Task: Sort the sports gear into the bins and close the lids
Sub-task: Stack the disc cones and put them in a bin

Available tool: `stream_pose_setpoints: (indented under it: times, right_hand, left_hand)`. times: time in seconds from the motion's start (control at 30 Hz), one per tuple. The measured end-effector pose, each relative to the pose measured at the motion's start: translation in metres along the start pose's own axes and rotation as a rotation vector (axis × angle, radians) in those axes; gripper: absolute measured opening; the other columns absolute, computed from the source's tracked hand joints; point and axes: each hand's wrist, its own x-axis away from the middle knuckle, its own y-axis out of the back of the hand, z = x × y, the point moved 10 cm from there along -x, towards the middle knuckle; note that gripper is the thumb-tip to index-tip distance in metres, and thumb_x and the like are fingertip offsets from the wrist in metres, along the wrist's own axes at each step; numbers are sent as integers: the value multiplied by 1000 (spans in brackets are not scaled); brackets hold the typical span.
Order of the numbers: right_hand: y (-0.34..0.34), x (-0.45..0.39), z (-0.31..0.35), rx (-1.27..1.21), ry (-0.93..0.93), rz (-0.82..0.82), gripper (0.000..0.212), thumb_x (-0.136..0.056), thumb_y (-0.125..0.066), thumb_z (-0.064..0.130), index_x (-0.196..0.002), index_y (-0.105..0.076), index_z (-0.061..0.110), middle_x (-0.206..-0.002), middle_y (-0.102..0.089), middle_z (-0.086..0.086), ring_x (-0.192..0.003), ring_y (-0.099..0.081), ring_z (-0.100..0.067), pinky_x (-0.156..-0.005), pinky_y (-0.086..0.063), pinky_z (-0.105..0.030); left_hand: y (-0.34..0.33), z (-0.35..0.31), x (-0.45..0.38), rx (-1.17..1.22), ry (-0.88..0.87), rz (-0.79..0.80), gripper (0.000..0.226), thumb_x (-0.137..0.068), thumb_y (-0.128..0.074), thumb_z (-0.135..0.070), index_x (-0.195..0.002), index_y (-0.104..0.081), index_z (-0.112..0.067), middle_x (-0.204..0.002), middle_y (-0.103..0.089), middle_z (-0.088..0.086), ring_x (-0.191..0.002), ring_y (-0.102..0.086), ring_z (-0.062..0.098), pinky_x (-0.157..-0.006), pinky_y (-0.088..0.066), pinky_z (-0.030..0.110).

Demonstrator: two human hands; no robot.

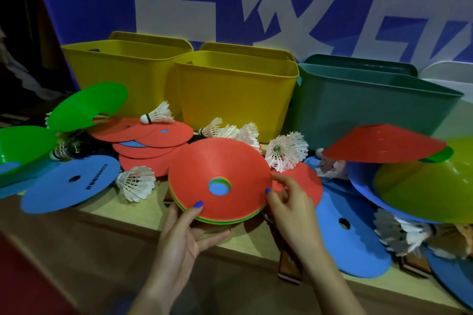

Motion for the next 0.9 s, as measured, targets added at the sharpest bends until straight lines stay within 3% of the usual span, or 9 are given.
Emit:
stream_pose_setpoints:
  times: [0.17, 0.27, 0.37, 0.43, 0.5, 0.6, 0.77, 0.9]
  right_hand:
    - [13, 3, 9, -127, 75, -26, 25, -90, -55, 11, -108, -59, 28, -50, -49, 10, -48, -48, -3, -45, -36, -13]
    - [42, 2, 18, -144, 111, -114, 31, -89, -54, 5, -105, -56, 32, -55, -49, 9, -50, -45, -5, -48, -36, -17]
    - [85, -1, 28, -111, 141, -226, 35, -89, -52, 4, -113, -53, 29, -58, -52, 3, -50, -47, -9, -51, -42, -35]
    - [111, -5, 33, 78, 149, -287, 38, -88, -52, 6, -122, -50, 25, -63, -57, 1, -57, -53, -14, -54, -41, -39]
    - [130, -9, 32, 469, 83, -336, 43, -88, -51, 12, -129, -45, 23, -86, -63, -4, -75, -59, -26, -55, -36, -36]
    - [145, -13, 31, 904, -8, -382, 45, -85, -51, 12, -130, -42, 18, -105, -55, -9, -86, -61, -34, -48, -25, -31]
    - [155, -33, 19, 1110, -105, -295, 33, -87, -47, 7, -119, -43, 13, -105, -59, -7, -93, -65, -31, -48, -22, -27]
    - [166, -44, 24, 1064, -24, -389, 15, -88, -46, 7, -101, -55, 6, -99, -60, -14, -85, -65, -37, -45, -10, -27]
  left_hand:
    - [4, 0, 0, 2, -21, -16, 44, -85, -51, -5, -126, -52, -20, -120, -63, 14, -91, -69, 33, -63, -58, 44]
    - [3, -3, 2, 19, -55, -6, 39, -89, -46, 1, -118, -57, -22, -116, -66, 13, -88, -70, 30, -63, -59, 43]
    - [0, -2, 3, 44, -81, 0, 41, -87, -46, 4, -115, -58, -23, -115, -67, 6, -87, -71, 24, -60, -59, 42]
    - [-6, -1, 4, 75, -83, 6, 43, -87, -44, 5, -114, -59, -25, -110, -68, 3, -81, -71, 19, -56, -59, 41]
    - [-16, 3, 4, 114, -60, 23, 45, -88, -42, 5, -115, -60, -26, -107, -68, 2, -79, -71, 19, -52, -58, 39]
    - [-38, 12, 4, 151, 18, 66, 46, -83, -46, 0, -121, -58, -23, -108, -66, 3, -83, -67, 23, -49, -57, 37]
    - [-70, 36, 7, 132, 167, 142, 43, -68, -56, -8, -107, -63, -23, -106, -64, 9, -91, -61, 30, -47, -57, 38]
    - [-75, 44, 4, 121, 246, 169, 43, -68, -58, -10, -109, -62, -21, -109, -62, 13, -91, -62, 33, -51, -58, 42]
